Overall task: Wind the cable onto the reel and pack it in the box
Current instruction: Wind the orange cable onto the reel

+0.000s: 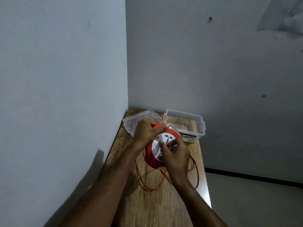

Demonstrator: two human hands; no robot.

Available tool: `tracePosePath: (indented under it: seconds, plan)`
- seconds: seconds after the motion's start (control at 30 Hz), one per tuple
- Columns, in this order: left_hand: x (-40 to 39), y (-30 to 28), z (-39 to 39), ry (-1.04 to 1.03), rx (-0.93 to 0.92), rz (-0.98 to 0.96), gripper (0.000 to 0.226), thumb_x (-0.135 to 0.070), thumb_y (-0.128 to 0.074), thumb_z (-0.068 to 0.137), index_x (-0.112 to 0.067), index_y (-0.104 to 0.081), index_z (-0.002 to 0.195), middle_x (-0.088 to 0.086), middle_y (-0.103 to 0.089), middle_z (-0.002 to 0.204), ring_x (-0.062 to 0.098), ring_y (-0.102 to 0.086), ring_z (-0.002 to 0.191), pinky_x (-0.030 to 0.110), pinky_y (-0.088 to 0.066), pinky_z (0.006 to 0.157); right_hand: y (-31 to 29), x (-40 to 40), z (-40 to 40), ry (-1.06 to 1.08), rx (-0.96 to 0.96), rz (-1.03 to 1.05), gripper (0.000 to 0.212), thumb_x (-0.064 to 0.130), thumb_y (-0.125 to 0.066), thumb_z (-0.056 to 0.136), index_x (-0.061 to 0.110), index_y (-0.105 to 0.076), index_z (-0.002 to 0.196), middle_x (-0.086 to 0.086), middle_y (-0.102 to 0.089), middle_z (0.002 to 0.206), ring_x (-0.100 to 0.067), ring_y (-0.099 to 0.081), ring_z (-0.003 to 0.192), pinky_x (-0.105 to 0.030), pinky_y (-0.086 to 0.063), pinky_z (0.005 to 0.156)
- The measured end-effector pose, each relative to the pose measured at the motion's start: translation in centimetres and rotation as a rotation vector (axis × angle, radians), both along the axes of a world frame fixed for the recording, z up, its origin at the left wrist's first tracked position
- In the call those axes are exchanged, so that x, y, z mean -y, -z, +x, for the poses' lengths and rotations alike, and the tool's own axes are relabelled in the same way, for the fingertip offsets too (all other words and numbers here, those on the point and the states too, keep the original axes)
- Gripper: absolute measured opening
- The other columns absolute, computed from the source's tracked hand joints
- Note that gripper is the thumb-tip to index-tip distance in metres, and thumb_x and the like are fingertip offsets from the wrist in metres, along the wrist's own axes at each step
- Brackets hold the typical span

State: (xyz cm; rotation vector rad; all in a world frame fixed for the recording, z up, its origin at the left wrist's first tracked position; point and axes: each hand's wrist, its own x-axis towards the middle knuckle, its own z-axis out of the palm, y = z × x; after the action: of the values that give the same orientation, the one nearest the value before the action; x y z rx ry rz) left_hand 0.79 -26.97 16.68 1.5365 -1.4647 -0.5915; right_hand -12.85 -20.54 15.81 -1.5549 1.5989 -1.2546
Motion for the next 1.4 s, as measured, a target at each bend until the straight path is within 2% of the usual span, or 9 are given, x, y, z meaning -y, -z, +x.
tracePosePath:
  seconds: [0.07,0.13,0.27,0.47,0.63,0.77,1.0,1.3,1.4]
  plan:
    - [0.1,-0.2,0.4,-0.016,-0.079,0.024,0.054,-0.066,-0.071,0.08,-0.012,-0.079,0.075,0.001,-0.076,0.069,0.016,-0.072,0.061,0.046,-0.061,0.064,-0.8,-0.8,-1.1,-0.059,-0.352,-0.376,0.021,0.022,-0.081,0.082,0.014,-0.066,0.094,-0.001,-0.071,0.084,-0.006,-0.063,0.067,-0.004,-0.041,0.061]
    - [0.2,-0.5,0.6,-0.011,-0.074,0.033,0.056,-0.066,-0.07,0.08,-0.011,-0.08,0.079,0.004,-0.077,0.074,0.019,-0.073,0.066,0.047,-0.062,0.068,-0.9,-1.0,-1.7,-0.16,-0.603,-0.546,0.032,0.017,-0.081,0.079,0.012,-0.068,0.108,-0.007,-0.07,0.099,-0.017,-0.067,0.084,-0.018,-0.049,0.076]
    - [0.4,-0.7,0.5,0.022,-0.044,0.013,0.068,-0.077,-0.063,0.073,-0.012,-0.08,0.079,0.004,-0.077,0.074,0.022,-0.073,0.067,0.049,-0.062,0.066,0.0,-0.6,-1.7,-0.264,-0.911,-0.358,0.073,0.03,-0.08,0.071,0.024,-0.052,0.138,-0.012,-0.054,0.131,-0.031,-0.053,0.121,-0.049,-0.052,0.091]
    - [0.3,-0.6,0.3,0.045,0.008,0.015,0.058,-0.071,-0.068,0.079,-0.014,-0.08,0.076,0.003,-0.075,0.069,0.021,-0.071,0.065,0.049,-0.061,0.067,-0.3,-0.2,-1.6,-0.223,-0.959,-0.349,0.076,0.035,-0.085,0.065,0.026,-0.055,0.134,-0.013,-0.052,0.128,-0.031,-0.054,0.117,-0.043,-0.052,0.084]
    - [0.2,-0.7,0.3,0.041,0.019,0.03,0.075,-0.084,-0.06,0.07,-0.012,-0.079,0.079,0.007,-0.075,0.073,0.025,-0.072,0.068,0.049,-0.062,0.067,-0.2,1.2,-1.9,-0.296,-0.821,-0.423,0.067,0.038,-0.087,0.062,0.021,-0.062,0.122,-0.01,-0.061,0.111,-0.028,-0.062,0.1,-0.04,-0.056,0.08]
    - [0.2,-0.8,0.2,0.01,0.03,0.021,0.05,-0.064,-0.072,0.081,-0.015,-0.082,0.086,0.0,-0.078,0.08,0.012,-0.071,0.071,0.042,-0.064,0.073,-0.1,1.9,-1.8,-0.296,-0.777,-0.394,0.062,0.042,-0.084,0.066,0.021,-0.064,0.122,-0.006,-0.072,0.105,-0.026,-0.071,0.088,-0.034,-0.06,0.075]
    - [0.5,-0.4,0.0,-0.014,0.003,-0.007,0.056,-0.071,-0.069,0.078,-0.016,-0.079,0.075,-0.003,-0.075,0.07,0.011,-0.071,0.063,0.041,-0.062,0.064,-0.7,1.2,-0.8,-0.104,-0.264,-0.131,0.057,0.045,-0.086,0.069,0.022,-0.061,0.115,0.014,-0.064,0.105,0.0,-0.061,0.091,-0.007,-0.049,0.072]
    - [0.8,0.4,-0.3,-0.052,0.085,-0.074,0.062,-0.077,-0.062,0.078,-0.017,-0.078,0.078,-0.004,-0.076,0.074,0.01,-0.07,0.065,0.04,-0.061,0.064,0.1,2.0,0.7,0.173,0.384,0.381,0.04,0.039,-0.092,0.063,0.016,-0.066,0.084,-0.006,-0.075,0.075,-0.02,-0.074,0.062,-0.039,-0.063,0.06]
    - [0.7,0.4,-0.1,-0.041,0.047,-0.043,0.058,-0.071,-0.066,0.08,-0.015,-0.079,0.08,-0.001,-0.077,0.075,0.013,-0.071,0.065,0.043,-0.062,0.065,-0.1,1.5,0.3,0.096,0.356,0.305,0.035,0.034,-0.089,0.07,0.012,-0.065,0.082,-0.005,-0.074,0.074,-0.02,-0.074,0.062,-0.04,-0.063,0.061]
